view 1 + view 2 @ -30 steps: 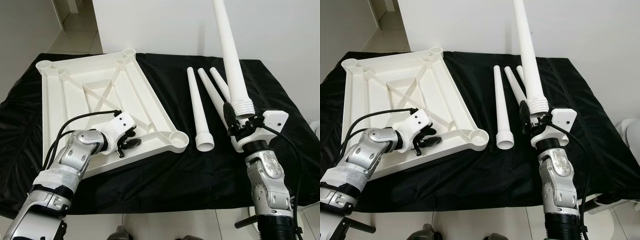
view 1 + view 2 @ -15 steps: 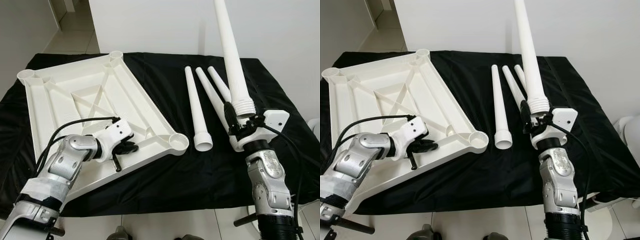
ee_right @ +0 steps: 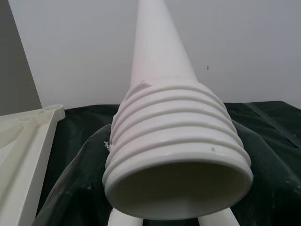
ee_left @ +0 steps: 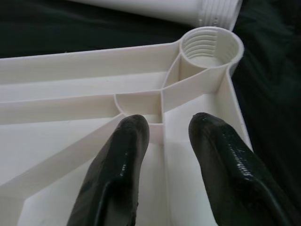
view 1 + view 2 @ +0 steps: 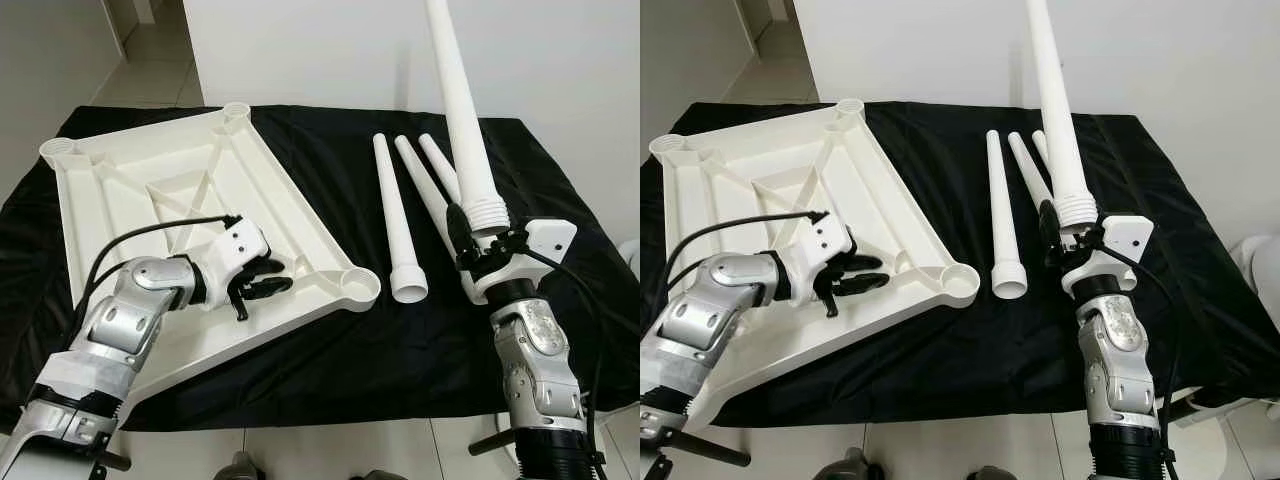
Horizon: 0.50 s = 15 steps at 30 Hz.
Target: Building children table
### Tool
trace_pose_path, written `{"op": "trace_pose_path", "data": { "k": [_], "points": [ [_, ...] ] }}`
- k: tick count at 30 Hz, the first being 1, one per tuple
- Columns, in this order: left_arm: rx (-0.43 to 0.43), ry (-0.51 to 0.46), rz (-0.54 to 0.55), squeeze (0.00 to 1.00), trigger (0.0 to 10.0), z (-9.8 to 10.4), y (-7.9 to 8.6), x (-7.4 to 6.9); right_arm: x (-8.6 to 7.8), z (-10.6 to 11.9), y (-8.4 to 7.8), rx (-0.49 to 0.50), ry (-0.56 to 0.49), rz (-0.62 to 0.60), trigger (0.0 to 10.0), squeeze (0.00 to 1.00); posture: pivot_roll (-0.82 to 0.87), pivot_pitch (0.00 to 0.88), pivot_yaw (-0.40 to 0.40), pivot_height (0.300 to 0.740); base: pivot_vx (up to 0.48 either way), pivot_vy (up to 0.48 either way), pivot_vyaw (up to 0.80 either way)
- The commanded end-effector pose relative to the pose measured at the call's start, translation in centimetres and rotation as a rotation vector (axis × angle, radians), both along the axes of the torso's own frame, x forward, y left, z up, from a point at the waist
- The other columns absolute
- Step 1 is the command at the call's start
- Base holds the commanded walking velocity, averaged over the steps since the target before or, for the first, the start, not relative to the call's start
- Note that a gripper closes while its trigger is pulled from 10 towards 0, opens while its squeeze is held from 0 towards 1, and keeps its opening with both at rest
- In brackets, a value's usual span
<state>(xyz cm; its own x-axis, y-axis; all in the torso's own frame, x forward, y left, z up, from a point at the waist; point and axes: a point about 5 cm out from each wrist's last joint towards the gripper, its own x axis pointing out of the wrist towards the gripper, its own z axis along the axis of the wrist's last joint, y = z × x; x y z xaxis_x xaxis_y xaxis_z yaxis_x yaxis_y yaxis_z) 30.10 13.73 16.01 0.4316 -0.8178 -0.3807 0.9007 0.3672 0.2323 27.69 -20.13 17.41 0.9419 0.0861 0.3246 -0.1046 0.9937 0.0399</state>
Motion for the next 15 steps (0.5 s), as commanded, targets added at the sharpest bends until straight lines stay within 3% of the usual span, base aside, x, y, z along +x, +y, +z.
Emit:
{"op": "trace_pose_path", "data": {
  "k": [1, 3, 5, 9, 11, 12, 14, 15],
  "points": [
    [-0.001, -0.019, -0.098, 0.00, 10.0, 1.7, 0.3, 0.5, 0.3, 0.1, 0.2, -0.012, -0.013, 0.015, 10.0, 0.00, 0.03, 0.000, -0.010, 0.740, 0.000, 0.000, 0.00],
    [-0.004, -0.031, -0.099, 0.00, 10.0, 1.9, 0.3, 0.6, 0.3, 0.1, 0.3, -0.016, -0.014, 0.018, 10.0, 0.00, 0.03, 0.000, -0.010, 0.740, 0.000, 0.000, 0.00],
    [-0.040, -0.102, -0.041, 0.00, 10.0, 3.1, 0.0, 2.3, 0.5, 0.1, 0.8, -0.057, -0.019, 0.051, 10.0, 0.00, 0.03, 0.000, -0.016, 0.740, 0.000, 0.000, 0.00],
    [-0.052, -0.131, -0.011, 0.00, 10.0, 3.6, -0.2, 3.0, 0.6, 0.1, 1.0, -0.070, -0.020, 0.063, 10.0, 0.00, 0.03, 0.000, -0.016, 0.740, 0.000, 0.000, 0.00],
    [-0.103, -0.148, 0.100, 0.00, 10.0, 4.6, -1.6, 5.5, 1.0, 0.1, 1.5, -0.107, -0.024, 0.084, 10.0, 0.00, 0.02, 0.000, -0.018, 0.740, 0.000, 0.000, 0.00],
    [-0.103, -0.148, 0.100, 0.00, 10.0, 4.6, -1.6, 5.5, 1.0, 0.1, 1.5, -0.107, -0.024, 0.084, 10.0, 0.00, 0.02, 0.000, -0.018, 0.740, 0.000, 0.000, 0.00],
    [-0.134, -0.125, 0.183, 0.00, 10.0, 4.8, -3.3, 7.3, 1.4, 0.1, 2.0, -0.107, -0.029, 0.095, 10.0, 0.00, 0.02, 0.000, -0.017, 0.740, 0.000, 0.000, 0.00],
    [-0.134, -0.125, 0.183, 0.00, 10.0, 4.8, -3.3, 7.3, 1.4, 0.1, 2.0, -0.107, -0.029, 0.095, 10.0, 0.00, 0.02, 0.000, -0.017, 0.740, 0.000, 0.000, 0.00]
  ]
}}
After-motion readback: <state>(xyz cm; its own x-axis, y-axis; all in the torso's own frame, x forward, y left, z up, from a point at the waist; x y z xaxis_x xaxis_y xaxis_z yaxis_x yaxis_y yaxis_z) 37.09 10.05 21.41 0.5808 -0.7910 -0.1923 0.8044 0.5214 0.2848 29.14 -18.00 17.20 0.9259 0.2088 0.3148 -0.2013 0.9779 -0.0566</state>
